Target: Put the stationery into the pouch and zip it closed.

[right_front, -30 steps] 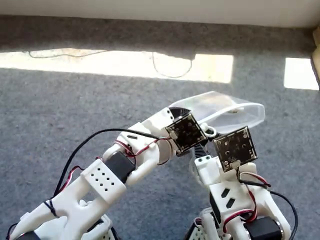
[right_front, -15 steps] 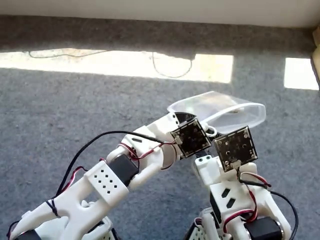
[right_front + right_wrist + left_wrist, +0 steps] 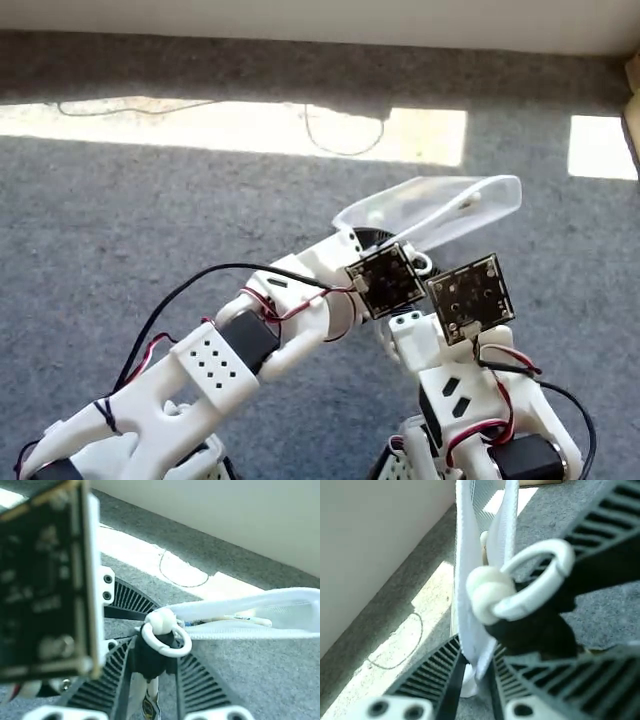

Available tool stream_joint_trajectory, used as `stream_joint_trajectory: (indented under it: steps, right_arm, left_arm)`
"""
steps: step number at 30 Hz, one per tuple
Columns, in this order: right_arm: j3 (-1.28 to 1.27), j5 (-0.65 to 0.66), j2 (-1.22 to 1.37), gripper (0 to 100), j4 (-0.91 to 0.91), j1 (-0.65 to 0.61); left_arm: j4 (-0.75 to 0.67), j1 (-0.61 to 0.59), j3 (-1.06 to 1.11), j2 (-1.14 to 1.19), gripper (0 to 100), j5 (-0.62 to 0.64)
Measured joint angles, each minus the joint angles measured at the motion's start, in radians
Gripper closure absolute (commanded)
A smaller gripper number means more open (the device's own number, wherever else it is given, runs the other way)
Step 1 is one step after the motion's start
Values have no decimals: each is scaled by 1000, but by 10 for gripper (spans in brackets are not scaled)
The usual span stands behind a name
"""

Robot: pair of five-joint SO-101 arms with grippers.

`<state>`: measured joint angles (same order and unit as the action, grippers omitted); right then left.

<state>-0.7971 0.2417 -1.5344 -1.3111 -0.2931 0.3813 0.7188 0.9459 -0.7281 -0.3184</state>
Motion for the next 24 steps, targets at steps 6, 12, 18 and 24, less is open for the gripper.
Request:
stream_joint_trajectory:
  steps: [6, 12, 18, 24]
  right_arm:
    - [0, 0, 0, 993, 21, -3]
    - [12, -2, 0, 993, 38, -6]
    - [15, -48, 0, 993, 61, -6]
    - [15, -54, 0, 993, 97, -8]
  left_arm:
    - [106, 0, -2, -61, 993, 0]
    - [272, -26, -2, -230, 994, 0]
    - [391, -66, -2, -347, 995, 5]
    - [457, -72, -2, -402, 995, 5]
